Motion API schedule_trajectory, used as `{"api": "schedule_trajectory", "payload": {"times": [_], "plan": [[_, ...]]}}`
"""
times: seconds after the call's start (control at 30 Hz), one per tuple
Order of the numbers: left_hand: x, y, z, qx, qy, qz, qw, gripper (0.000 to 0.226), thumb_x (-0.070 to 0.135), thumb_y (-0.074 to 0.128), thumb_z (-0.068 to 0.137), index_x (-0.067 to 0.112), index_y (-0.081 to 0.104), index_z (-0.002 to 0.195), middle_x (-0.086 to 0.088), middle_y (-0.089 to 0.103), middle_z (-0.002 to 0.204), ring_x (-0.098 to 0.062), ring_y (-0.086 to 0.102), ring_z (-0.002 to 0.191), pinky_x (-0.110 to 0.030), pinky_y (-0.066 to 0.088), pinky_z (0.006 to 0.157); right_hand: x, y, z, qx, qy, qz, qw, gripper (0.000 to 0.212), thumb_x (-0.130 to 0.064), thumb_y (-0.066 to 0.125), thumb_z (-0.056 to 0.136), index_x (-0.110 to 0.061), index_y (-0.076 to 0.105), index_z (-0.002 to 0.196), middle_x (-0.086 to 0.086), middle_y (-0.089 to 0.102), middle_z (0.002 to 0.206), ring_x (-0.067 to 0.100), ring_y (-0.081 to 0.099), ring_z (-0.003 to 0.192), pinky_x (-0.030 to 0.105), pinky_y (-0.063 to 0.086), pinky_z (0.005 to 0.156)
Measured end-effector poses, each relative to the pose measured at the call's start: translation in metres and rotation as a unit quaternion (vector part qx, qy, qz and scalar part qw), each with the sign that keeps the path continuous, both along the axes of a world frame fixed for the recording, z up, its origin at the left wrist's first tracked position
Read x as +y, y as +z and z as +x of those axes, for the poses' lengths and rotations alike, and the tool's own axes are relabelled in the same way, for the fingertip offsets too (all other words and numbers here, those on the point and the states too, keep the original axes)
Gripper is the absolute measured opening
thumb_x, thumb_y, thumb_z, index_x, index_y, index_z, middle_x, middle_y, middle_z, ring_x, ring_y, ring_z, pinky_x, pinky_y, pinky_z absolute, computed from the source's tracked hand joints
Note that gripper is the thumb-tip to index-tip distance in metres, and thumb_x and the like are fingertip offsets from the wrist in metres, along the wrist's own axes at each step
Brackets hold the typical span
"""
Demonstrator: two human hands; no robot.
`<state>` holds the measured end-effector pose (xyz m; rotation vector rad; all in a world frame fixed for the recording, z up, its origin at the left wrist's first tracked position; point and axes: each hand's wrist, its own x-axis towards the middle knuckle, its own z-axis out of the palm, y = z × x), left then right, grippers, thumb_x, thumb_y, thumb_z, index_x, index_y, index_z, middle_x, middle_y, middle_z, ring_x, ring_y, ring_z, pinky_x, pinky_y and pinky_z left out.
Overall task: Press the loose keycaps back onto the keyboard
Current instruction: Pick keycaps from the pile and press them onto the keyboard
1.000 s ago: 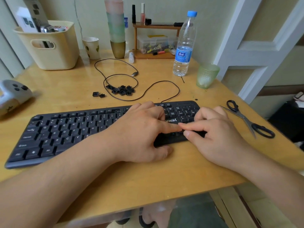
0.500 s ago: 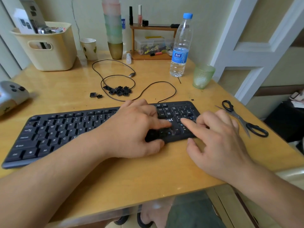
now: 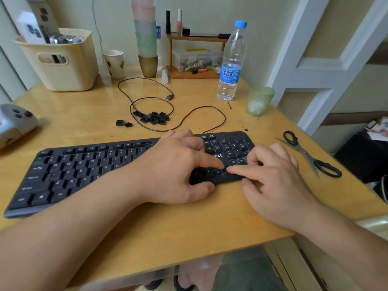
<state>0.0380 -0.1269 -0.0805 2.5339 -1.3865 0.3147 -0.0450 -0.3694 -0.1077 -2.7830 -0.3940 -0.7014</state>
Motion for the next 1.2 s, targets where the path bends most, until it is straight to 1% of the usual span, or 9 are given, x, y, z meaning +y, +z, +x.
{"api": "schedule_trajectory", "payload": {"times": [0.1,0.17,0.23,0.33,0.5,0.63,0.83,1.03,1.2], "plan": [[-0.005,-0.002,-0.004,-0.027,0.007,0.04,0.999,0.065,0.079,0.041,0.087,0.05,0.054,0.144,0.008,0.041,0.097,-0.017,0.038,0.097,-0.036,0.033,0.086,-0.003,0.004,0.01,-0.029,-0.009,0.082,0.996,0.036,-0.01,0.062,0.086,-0.03,0.08,0.11,-0.01,0.05,0.087,0.019,0.048,0.092,0.046,0.046,0.082],[-0.006,0.0,-0.006,-0.034,0.01,0.036,0.999,0.065,0.08,0.035,0.089,0.049,0.056,0.142,0.007,0.04,0.099,-0.018,0.037,0.098,-0.037,0.032,0.087,-0.002,0.014,0.023,-0.018,-0.022,0.129,0.991,0.036,-0.005,0.064,0.089,-0.029,0.079,0.111,-0.013,0.054,0.086,0.015,0.05,0.091,0.029,0.044,0.088],[-0.002,0.006,-0.003,-0.036,0.019,0.009,0.999,0.061,0.077,0.037,0.091,0.046,0.061,0.138,0.007,0.042,0.099,-0.018,0.039,0.099,-0.037,0.034,0.087,0.006,0.028,0.04,0.008,-0.018,0.159,0.987,0.034,-0.004,0.068,0.088,-0.03,0.08,0.107,-0.012,0.058,0.084,0.008,0.052,0.084,0.009,0.037,0.077],[0.02,0.02,0.015,-0.01,0.059,-0.039,0.997,0.043,0.065,0.05,0.094,0.043,0.066,0.128,0.011,0.055,0.098,-0.013,0.054,0.096,-0.034,0.044,0.084,0.031,0.046,0.08,0.06,-0.001,0.149,0.987,0.028,-0.011,0.067,0.091,-0.031,0.081,0.103,-0.015,0.062,0.083,-0.004,0.055,0.079,0.004,0.036,0.07],[0.099,0.039,0.067,0.053,0.254,-0.029,0.965,0.015,0.04,0.062,0.097,0.041,0.074,0.106,0.015,0.069,0.097,-0.008,0.062,0.088,-0.033,0.056,0.082,0.098,0.056,0.145,0.145,0.043,0.085,0.985,0.028,-0.019,0.061,0.098,-0.032,0.077,0.116,-0.015,0.07,0.109,-0.007,0.053,0.077,0.014,0.039,0.073],[0.154,0.04,0.091,0.113,0.387,-0.01,0.915,0.018,0.03,0.059,0.101,0.041,0.074,0.103,0.009,0.072,0.106,-0.014,0.062,0.097,-0.034,0.052,0.089,0.164,0.05,0.179,0.197,0.106,0.031,0.974,0.026,-0.025,0.065,0.098,-0.026,0.075,0.122,-0.007,0.072,0.118,0.012,0.063,0.104,0.027,0.049,0.093],[0.148,0.029,0.094,0.125,0.383,-0.032,0.915,0.02,0.029,0.06,0.099,0.036,0.076,0.108,0.012,0.064,0.098,-0.013,0.058,0.098,-0.028,0.046,0.084,0.207,0.036,0.213,0.2,0.066,-0.025,0.977,0.018,-0.028,0.078,0.089,-0.025,0.077,0.107,0.003,0.069,0.107,0.025,0.064,0.098,0.038,0.058,0.087],[0.134,0.028,0.09,0.118,0.365,-0.059,0.922,0.02,0.031,0.061,0.095,0.041,0.076,0.105,0.013,0.07,0.1,-0.014,0.064,0.099,-0.035,0.056,0.089,0.208,0.034,0.221,0.183,0.085,-0.089,0.975,0.02,-0.011,0.064,0.097,-0.027,0.074,0.104,0.001,0.064,0.097,0.025,0.061,0.09,0.033,0.051,0.069],[0.127,0.03,0.086,0.123,0.381,-0.085,0.912,0.021,0.027,0.063,0.094,0.04,0.075,0.107,0.012,0.072,0.102,-0.014,0.064,0.1,-0.028,0.051,0.081,0.197,0.045,0.212,0.184,0.081,-0.006,0.98,0.029,-0.009,0.056,0.098,-0.029,0.075,0.107,-0.001,0.068,0.11,0.022,0.065,0.097,0.037,0.058,0.084]]}}
